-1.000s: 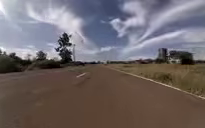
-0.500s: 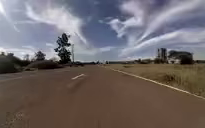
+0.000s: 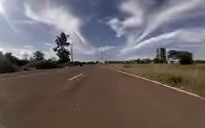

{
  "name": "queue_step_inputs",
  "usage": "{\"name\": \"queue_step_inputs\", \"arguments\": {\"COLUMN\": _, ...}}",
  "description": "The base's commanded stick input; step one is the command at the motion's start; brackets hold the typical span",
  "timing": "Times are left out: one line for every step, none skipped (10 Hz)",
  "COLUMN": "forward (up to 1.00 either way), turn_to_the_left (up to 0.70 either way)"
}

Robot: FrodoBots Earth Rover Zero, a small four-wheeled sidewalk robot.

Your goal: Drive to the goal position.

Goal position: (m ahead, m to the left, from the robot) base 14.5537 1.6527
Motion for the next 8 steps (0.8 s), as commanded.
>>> {"name": "queue_step_inputs", "arguments": {"forward": 0.70, "turn_to_the_left": -0.32}}
{"name": "queue_step_inputs", "arguments": {"forward": 0.70, "turn_to_the_left": -0.32}}
{"name": "queue_step_inputs", "arguments": {"forward": 0.70, "turn_to_the_left": -0.16}}
{"name": "queue_step_inputs", "arguments": {"forward": 0.70, "turn_to_the_left": -0.11}}
{"name": "queue_step_inputs", "arguments": {"forward": 0.70, "turn_to_the_left": 0.00}}
{"name": "queue_step_inputs", "arguments": {"forward": 0.70, "turn_to_the_left": 0.00}}
{"name": "queue_step_inputs", "arguments": {"forward": 0.70, "turn_to_the_left": 0.00}}
{"name": "queue_step_inputs", "arguments": {"forward": 0.70, "turn_to_the_left": 0.00}}
